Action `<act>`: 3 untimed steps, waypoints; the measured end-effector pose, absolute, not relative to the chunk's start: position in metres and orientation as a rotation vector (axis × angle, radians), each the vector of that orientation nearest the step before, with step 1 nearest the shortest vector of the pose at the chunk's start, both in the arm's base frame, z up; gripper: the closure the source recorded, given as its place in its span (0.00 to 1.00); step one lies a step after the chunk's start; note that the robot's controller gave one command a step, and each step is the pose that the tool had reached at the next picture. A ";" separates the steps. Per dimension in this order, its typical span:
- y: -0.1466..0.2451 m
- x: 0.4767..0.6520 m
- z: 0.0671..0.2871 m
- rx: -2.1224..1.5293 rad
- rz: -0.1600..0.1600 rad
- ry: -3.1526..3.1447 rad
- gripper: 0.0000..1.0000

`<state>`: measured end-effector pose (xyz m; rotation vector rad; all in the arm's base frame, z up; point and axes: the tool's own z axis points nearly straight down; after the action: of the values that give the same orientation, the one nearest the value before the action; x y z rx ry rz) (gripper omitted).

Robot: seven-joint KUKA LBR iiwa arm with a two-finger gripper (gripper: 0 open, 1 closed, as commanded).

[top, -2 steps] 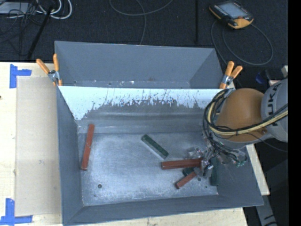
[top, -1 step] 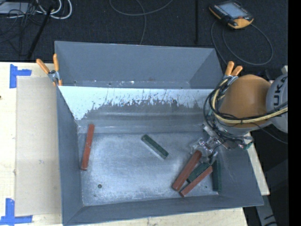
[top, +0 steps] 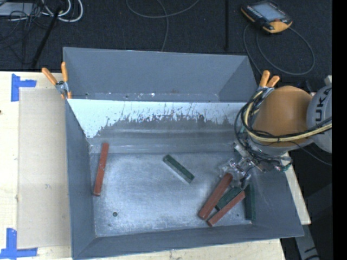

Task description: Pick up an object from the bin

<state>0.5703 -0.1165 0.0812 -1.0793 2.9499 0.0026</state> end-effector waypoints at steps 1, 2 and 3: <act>-0.068 0.582 0.264 -1.023 -0.004 2.961 1.00; -0.069 0.581 0.261 -1.020 0.001 2.969 0.00; -0.069 0.581 0.261 -1.019 0.002 2.970 0.00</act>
Offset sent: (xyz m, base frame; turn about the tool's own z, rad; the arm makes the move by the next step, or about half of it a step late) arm 0.0000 0.0000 0.0000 0.0000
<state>0.5808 -0.0689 0.2609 -1.0191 2.9696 0.0015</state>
